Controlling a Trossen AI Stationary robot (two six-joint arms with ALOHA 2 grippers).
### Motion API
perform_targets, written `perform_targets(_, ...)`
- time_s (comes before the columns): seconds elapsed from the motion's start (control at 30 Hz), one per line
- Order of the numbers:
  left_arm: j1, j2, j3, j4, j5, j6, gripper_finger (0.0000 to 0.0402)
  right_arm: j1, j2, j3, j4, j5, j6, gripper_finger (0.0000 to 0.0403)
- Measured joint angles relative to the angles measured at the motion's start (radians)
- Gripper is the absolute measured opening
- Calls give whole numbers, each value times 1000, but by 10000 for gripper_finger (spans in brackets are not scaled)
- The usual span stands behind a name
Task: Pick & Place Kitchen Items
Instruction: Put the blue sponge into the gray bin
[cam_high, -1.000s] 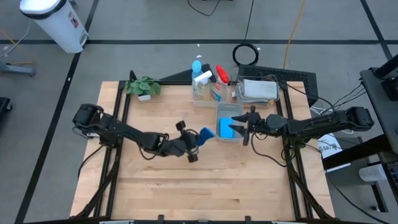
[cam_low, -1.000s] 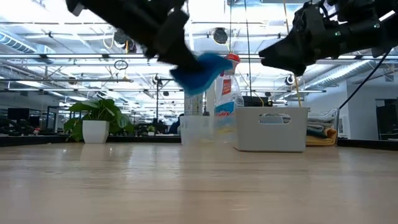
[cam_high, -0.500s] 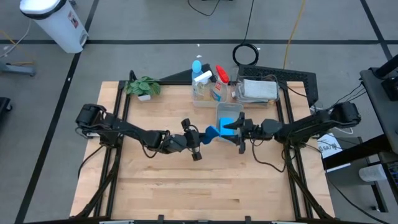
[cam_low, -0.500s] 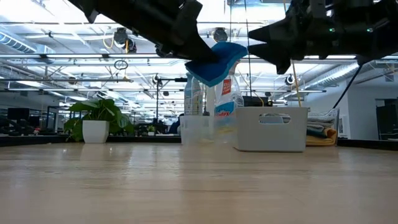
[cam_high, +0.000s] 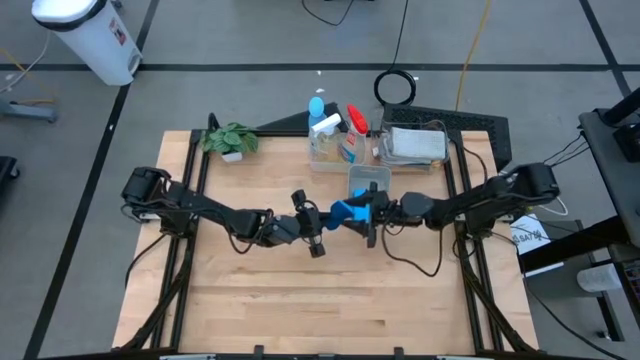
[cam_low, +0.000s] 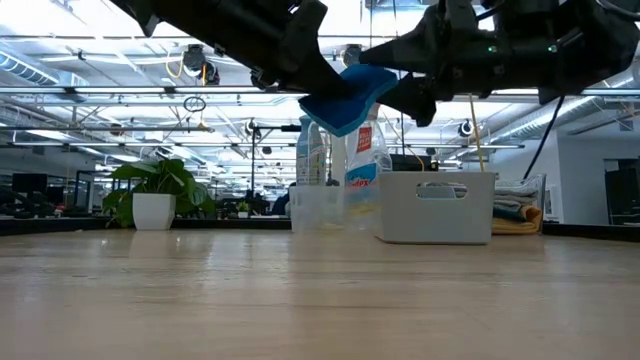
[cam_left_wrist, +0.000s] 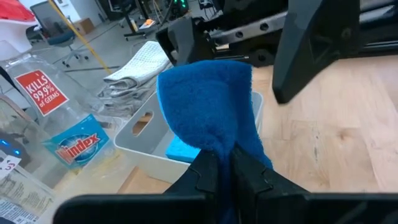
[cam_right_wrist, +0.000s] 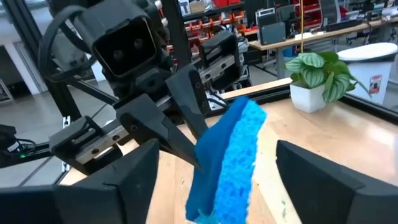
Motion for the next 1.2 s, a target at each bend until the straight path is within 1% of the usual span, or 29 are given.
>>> perform_targets(0.07, 1, 0, 0, 0, 0, -4, 15, 0, 16, 9, 0, 1, 0, 260)
perform_targets(0.17, 1, -1, 0, -1, -7, -20, 15, 0, 19, 12, 0, 2, 0, 206)
perform_targets(0.27, 1, -1, 0, 0, -8, -25, 19, -2, 18, 12, 1, 2, 1, 135)
perform_targets(0.4, 1, -2, 2, 0, -8, -42, 21, -3, 8, 12, 7, 0, -3, 29)
perform_targets(0.43, 1, -2, 2, 0, -7, -61, 22, -3, 9, 12, 4, -1, -12, 16)
perform_targets(0.47, 1, -2, 2, -3, -5, -89, 22, -3, 9, 12, 0, -2, -19, 12)
perform_targets(0.53, 1, -2, 2, -11, 16, -194, 28, -3, 9, 12, -4, -3, -30, 13)
perform_targets(0.6, 8, -7, 2, -35, 117, -285, 47, -4, 9, 11, -18, -9, -46, 7)
perform_targets(0.67, 16, -13, 2, -61, 249, -329, 80, -4, 1, 11, -44, -28, -60, 3)
perform_targets(0.77, 17, -19, 2, -99, 428, -385, 141, -4, -38, 11, -92, -25, -74, 3)
perform_targets(0.87, 15, -28, 1, -151, 552, -415, 197, -8, -102, 11, -170, 10, -98, 2)
perform_targets(1.0, 23, -46, 1, -175, 616, -419, 250, -6, -201, 12, -309, 58, -127, 1)
perform_targets(1.07, 25, -46, 2, -170, 632, -419, 269, -8, -251, 12, -386, 108, -162, 1)
perform_targets(1.13, 23, -44, 2, -171, 657, -418, 284, -15, -299, 12, -469, 164, -222, 1)
perform_targets(1.2, 22, -45, 2, -168, 670, -415, 295, -29, -335, 12, -535, 205, -327, 1)
